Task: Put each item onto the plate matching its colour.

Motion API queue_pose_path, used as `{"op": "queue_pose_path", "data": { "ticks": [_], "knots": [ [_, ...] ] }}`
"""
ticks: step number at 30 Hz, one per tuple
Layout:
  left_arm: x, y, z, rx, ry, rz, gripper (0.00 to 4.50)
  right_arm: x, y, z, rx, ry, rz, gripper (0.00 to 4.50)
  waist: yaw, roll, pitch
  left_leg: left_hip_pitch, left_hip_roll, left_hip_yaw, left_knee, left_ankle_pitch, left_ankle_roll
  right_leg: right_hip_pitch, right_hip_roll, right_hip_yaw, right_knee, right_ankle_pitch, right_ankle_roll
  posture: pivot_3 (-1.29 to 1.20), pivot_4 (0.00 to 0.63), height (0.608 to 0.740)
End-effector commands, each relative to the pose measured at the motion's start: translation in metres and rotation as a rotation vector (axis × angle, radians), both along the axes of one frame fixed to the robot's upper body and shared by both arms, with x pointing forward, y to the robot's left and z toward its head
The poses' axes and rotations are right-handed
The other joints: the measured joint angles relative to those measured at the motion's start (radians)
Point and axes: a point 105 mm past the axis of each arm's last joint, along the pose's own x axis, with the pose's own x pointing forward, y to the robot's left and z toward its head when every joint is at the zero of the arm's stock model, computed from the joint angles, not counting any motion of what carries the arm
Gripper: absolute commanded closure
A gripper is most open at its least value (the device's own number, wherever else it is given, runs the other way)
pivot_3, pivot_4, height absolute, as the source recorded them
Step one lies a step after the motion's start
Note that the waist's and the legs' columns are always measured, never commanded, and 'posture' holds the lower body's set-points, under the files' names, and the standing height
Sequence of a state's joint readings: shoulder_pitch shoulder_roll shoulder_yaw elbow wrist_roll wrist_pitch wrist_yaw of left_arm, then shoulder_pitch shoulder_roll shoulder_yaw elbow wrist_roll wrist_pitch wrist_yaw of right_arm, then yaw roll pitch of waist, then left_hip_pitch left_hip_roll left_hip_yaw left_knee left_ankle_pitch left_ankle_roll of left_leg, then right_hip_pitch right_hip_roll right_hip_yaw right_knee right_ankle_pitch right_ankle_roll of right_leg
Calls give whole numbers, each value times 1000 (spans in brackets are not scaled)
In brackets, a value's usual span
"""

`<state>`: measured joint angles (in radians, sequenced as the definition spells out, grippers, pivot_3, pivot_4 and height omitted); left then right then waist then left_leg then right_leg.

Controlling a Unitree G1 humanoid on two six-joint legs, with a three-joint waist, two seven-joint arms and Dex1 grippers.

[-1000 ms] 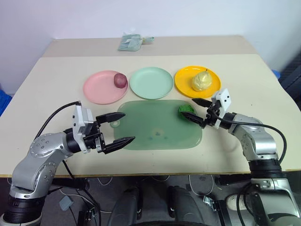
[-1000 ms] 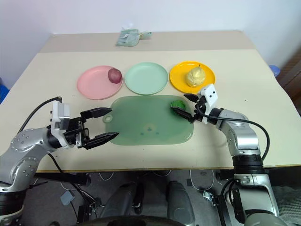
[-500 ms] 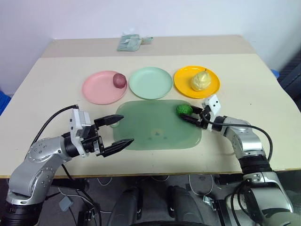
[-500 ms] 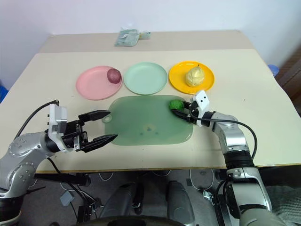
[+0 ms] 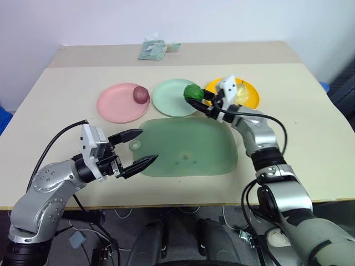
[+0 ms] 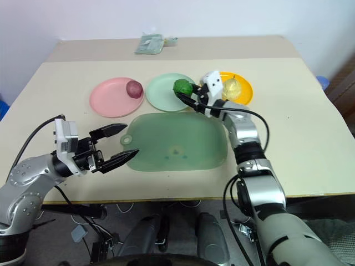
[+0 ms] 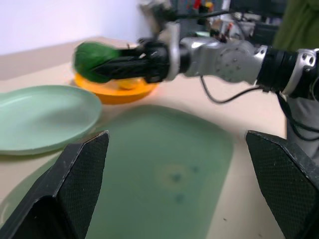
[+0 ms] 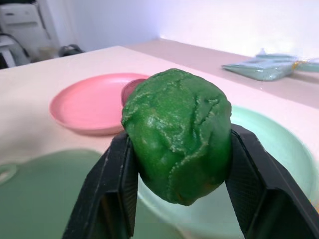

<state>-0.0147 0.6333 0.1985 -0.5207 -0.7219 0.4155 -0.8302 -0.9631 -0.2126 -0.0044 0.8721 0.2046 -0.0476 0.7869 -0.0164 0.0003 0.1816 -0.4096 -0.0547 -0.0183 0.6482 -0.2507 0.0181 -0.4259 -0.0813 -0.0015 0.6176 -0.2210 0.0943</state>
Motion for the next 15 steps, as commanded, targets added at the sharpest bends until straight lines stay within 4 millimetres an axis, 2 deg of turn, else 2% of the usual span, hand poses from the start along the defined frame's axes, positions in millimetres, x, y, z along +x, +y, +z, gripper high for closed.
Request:
{"op": "queue_pose_path", "data": {
  "ticks": [1, 6, 7, 10, 15],
  "knots": [
    [-2, -5, 9, 7, -55, 12, 0, 10, 8, 6, 3, -20, -33, 2697, 2, 0, 0, 0, 0, 0, 0, 0, 0, 0, 0, 0, 0, 0, 0, 0, 150, 740],
    [-1, -7, 11, -4, -72, 74, 0, 20, 13, 7, 17, -17, -114, 203, -4, 0, 0, 0, 0, 0, -1, 0, 0, -1, 0, 0, 1, 0, 0, 0, 150, 740],
    [-2, -8, 11, -9, -74, 84, 0, 23, 10, 8, 13, -29, -150, 19, -4, 0, 0, 0, 0, 0, -1, 0, -1, -1, 0, 0, 1, 0, 0, 0, 150, 740],
    [-3, -9, 12, -20, -79, 109, 0, 27, 0, 12, 20, -57, -213, 19, -4, 0, 0, 0, 0, 0, -1, 0, -1, -1, 0, 0, 1, 0, 0, 0, 150, 740],
    [2, -6, 11, -33, -82, 191, 0, 23, -17, 21, 76, -96, -193, 19, -2, 0, 0, 0, 0, 0, -1, 1, -1, -1, 1, 0, 1, 0, 0, 0, 150, 740]
  ]
}}
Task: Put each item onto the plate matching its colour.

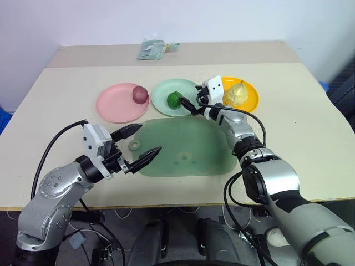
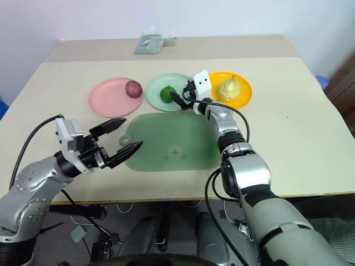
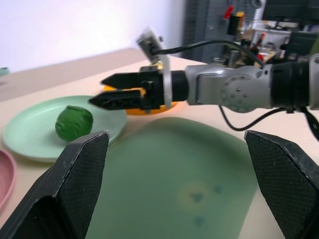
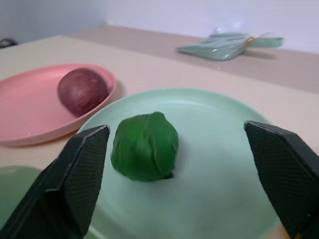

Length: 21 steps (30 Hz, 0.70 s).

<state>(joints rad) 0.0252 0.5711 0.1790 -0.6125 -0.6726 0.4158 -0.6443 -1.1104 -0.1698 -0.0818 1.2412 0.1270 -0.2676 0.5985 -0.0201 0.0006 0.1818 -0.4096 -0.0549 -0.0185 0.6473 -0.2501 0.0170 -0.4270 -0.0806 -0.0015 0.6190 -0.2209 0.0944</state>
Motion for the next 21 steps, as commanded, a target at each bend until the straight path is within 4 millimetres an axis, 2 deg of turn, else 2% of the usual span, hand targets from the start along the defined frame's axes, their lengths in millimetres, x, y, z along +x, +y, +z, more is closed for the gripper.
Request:
{"op": "queue_pose_path", "data": {
  "ticks": [1, 5, 8, 12, 15, 18, 21],
  "knots": [
    [2, 1, 8, 2, -54, 66, 0, -4, -14, 28, 47, -116, 33, 19, 3, 0, 0, 0, 0, 0, 0, 0, 0, 0, 0, 0, 0, 0, 0, 0, 150, 740],
    [18, 5, 4, 29, -67, 187, 0, -25, -37, 30, 8, -177, 93, 19, 12, 0, 0, 0, 0, 0, 0, 0, 0, 1, 0, 0, 0, 1, 3, 0, 150, 740],
    [30, 8, 10, 7, -123, 276, 0, -49, -56, 24, -46, -174, 126, 19, 13, 0, 0, 0, 0, -1, 1, 0, 0, 2, 0, -1, 0, 2, 3, 0, 150, 740],
    [37, 7, 10, -34, -107, 225, 0, -87, -83, 12, -131, -122, 124, 19, 10, 0, 0, 0, 0, -1, 1, 0, 1, 1, 0, -1, 0, 2, 3, 0, 150, 740],
    [45, 14, -4, 5, -69, 251, 0, -115, -109, -1, -158, -46, 90, 19, 9, 0, 0, 0, 0, 0, 1, 0, 1, 1, 0, 0, 0, 2, 3, 0, 150, 740],
    [46, 13, -12, 14, -46, 259, 0, -136, -129, -11, -189, 13, 50, 19, 13, 0, 0, 0, 0, 0, 2, 0, 1, 2, 0, 0, 0, 1, 2, 0, 150, 740],
    [44, 12, -13, 14, -46, 249, 0, -148, -141, -12, -199, 38, 20, 19, 14, 0, 0, 0, 0, 0, 3, 0, 1, 3, -1, 0, -1, 0, 0, 0, 150, 740]
  ]
}}
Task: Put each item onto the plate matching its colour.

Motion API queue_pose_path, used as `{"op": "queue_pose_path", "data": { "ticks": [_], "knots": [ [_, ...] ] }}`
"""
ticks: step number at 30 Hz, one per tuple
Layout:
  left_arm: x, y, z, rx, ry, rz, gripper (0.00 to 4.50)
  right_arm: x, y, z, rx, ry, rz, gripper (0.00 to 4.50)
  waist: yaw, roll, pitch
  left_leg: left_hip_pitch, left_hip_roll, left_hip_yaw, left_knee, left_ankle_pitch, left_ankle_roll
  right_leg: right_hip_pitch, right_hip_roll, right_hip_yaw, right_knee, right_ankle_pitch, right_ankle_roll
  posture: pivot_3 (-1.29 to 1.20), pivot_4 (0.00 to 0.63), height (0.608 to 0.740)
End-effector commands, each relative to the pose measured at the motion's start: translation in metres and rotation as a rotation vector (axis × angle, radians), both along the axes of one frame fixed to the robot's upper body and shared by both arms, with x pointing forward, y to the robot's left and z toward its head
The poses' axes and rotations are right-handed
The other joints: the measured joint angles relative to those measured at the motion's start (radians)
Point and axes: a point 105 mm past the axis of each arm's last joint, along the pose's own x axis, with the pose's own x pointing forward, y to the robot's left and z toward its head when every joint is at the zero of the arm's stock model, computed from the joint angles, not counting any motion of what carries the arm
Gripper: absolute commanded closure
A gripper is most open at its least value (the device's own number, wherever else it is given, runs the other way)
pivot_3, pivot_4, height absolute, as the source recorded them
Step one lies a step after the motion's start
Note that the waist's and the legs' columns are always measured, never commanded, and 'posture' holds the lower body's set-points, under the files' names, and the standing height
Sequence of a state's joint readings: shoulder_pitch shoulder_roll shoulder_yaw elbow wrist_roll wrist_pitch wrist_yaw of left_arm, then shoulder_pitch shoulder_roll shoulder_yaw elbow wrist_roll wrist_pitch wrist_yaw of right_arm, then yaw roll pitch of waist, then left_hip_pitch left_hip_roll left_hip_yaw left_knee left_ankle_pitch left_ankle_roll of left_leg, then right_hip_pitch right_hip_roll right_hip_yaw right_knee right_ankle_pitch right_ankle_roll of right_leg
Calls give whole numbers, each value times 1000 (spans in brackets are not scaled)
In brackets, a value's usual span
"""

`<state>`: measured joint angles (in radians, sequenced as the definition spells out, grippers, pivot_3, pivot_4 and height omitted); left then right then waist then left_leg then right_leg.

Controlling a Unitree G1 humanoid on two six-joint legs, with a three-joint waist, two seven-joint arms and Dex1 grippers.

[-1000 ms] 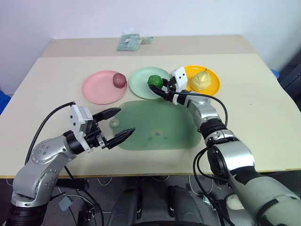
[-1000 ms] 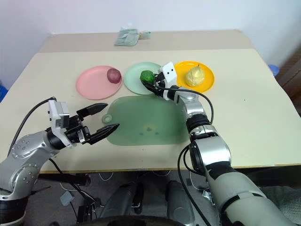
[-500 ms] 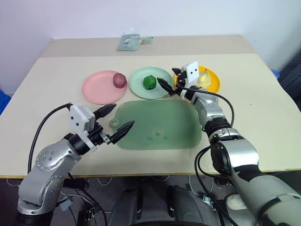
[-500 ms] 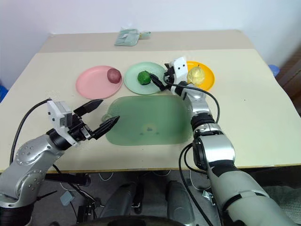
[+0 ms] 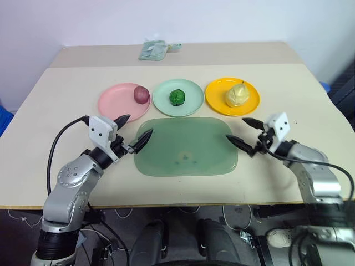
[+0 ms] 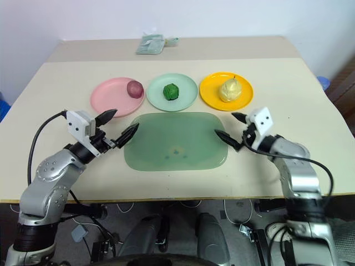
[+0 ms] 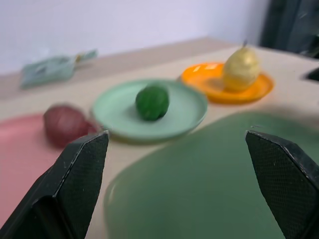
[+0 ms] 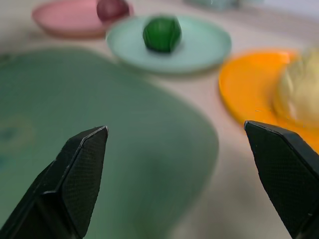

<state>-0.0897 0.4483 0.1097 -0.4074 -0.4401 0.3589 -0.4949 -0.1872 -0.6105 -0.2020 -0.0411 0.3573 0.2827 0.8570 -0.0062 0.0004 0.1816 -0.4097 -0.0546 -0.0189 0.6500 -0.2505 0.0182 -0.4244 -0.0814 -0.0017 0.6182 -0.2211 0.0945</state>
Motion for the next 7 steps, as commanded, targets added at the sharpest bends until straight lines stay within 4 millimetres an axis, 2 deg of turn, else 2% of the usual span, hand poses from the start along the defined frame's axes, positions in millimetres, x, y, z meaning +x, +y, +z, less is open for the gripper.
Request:
{"op": "queue_pose_path", "data": {
  "ticks": [1, 7],
  "knots": [
    [-4, -3, 9, 6, -57, -18, 0, -9, -8, 25, -8, -72, -17, 19, -1, 0, 0, 0, 0, 0, 0, 0, 0, 0, 0, 0, 0, 0, 0, 0, 150, 740],
    [-8, -7, 0, -1, -35, -47, 0, -11, -21, 28, -29, -71, -55, 19, 0, 0, 0, 0, 0, 0, 0, 0, 0, 0, 0, 0, 0, 0, 0, 0, 150, 740]
  ]
}}
